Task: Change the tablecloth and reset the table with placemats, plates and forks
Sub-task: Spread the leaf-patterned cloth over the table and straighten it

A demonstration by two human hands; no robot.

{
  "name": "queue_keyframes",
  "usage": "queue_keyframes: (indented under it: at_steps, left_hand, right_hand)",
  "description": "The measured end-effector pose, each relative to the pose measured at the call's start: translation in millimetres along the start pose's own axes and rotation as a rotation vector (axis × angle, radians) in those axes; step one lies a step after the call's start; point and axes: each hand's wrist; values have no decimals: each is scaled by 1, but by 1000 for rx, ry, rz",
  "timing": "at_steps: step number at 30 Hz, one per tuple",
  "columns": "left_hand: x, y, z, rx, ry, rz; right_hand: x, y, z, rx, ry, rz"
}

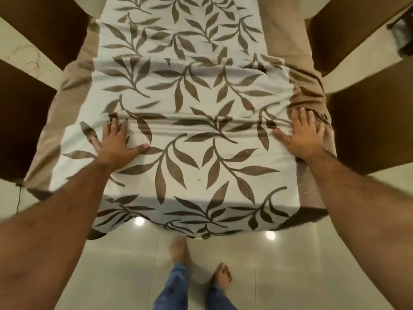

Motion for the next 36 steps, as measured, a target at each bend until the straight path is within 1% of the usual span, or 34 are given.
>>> queue_keyframes:
  at_steps: [3,6,8,9,11,13,15,18,19,22,25,26,28,29,30,32,33,34,36]
  left_hand:
    - [-10,2,-7,15,15,-19]
    - [-23,9,-18,36,6,-5]
    - [-27,16,-21,137,-34,-81]
    - [-29,22,-19,233,-36,-148]
    - [-28,32,-15,391,40,-275]
    - [-29,40,-3,354,123,-328]
    - [-36,44,9,261,174,-281]
    - [-58,49,27,251,274,-91]
    - [-67,50,31,228,275,-57]
    - [-87,53,31,123,227,-30]
    - [-110,58,25,88,172,31]
    - [-118,60,22,101,159,29]
    - [-127,68,12,145,156,-32]
    - [-129,71,7,170,158,-84]
    - [-130,74,2,199,152,-149]
    - [-135,75,-6,272,111,-244]
    - [-140,75,-9,309,95,-248]
    - [-145,76,-11,330,104,-223]
    - [-158,80,-13,316,145,-161]
  right_hand:
    - [-19,5,2,-14,2,20]
    - [-38,17,3,-20,-23,70]
    - [-48,25,9,-8,-66,69]
    - [-51,29,16,-3,-80,12]
    - [-46,35,35,-39,-93,-163]
    - [-35,35,55,-139,-111,-235]
    - [-27,27,67,-225,-129,-226]
    - [-29,15,71,-238,-139,-133]
    - [-31,14,70,-226,-138,-114]
    - [-38,23,69,-178,-152,-84]
    - [-55,36,71,-116,-201,11]
    - [-62,41,73,-116,-216,51]
    - [-73,54,82,-141,-249,99]
    - [-76,60,88,-146,-271,83]
    - [-79,64,94,-143,-287,31]
    - [-84,72,105,-146,-267,-122]
    - [-90,74,108,-165,-243,-190]
    - [-96,73,110,-199,-223,-221]
    - [-113,72,112,-216,-211,-175]
Point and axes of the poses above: each hand's wrist, its own x-axis away from the middle knuckle, its own y-axis out of the back of the hand, z = x × y, and after that the axes turned 4 degrees about -z, right-handed
